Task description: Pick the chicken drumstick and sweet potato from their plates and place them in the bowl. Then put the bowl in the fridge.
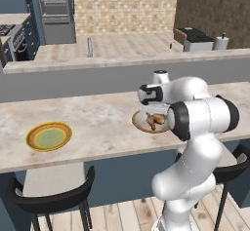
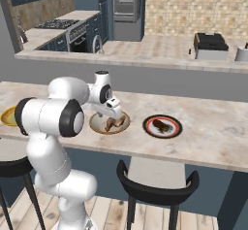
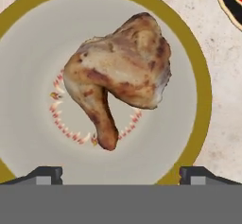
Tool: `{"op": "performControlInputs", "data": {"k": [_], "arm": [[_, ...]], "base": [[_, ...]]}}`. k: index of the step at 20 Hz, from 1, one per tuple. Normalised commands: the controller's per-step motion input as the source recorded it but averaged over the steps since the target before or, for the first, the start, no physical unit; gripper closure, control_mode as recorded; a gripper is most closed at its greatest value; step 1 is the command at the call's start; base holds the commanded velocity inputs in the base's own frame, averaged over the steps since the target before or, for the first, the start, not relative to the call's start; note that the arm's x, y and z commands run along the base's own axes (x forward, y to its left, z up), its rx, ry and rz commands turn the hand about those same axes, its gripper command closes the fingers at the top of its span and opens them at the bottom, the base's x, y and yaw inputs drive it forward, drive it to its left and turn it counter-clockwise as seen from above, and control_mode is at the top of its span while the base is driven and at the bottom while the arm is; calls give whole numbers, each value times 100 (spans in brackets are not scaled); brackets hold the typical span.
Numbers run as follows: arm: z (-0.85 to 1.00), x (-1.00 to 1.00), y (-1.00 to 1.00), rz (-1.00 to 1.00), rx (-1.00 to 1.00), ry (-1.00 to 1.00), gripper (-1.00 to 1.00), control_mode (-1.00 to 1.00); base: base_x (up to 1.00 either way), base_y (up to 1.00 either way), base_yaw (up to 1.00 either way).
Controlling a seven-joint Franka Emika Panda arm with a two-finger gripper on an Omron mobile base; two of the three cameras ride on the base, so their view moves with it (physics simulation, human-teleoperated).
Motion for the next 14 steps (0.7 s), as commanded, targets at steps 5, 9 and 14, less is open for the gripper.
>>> {"op": "performControlInputs", "data": {"k": [5, 9, 14], "arm": [[33, -19, -48, 7, 1, 0, -100, -100], [19, -24, -53, 11, 1, 0, -100, -100], [9, -27, -56, 26, 1, 0, -100, -100]], "base": [[0, 0, 0], [0, 0, 0], [0, 0, 0]]}}
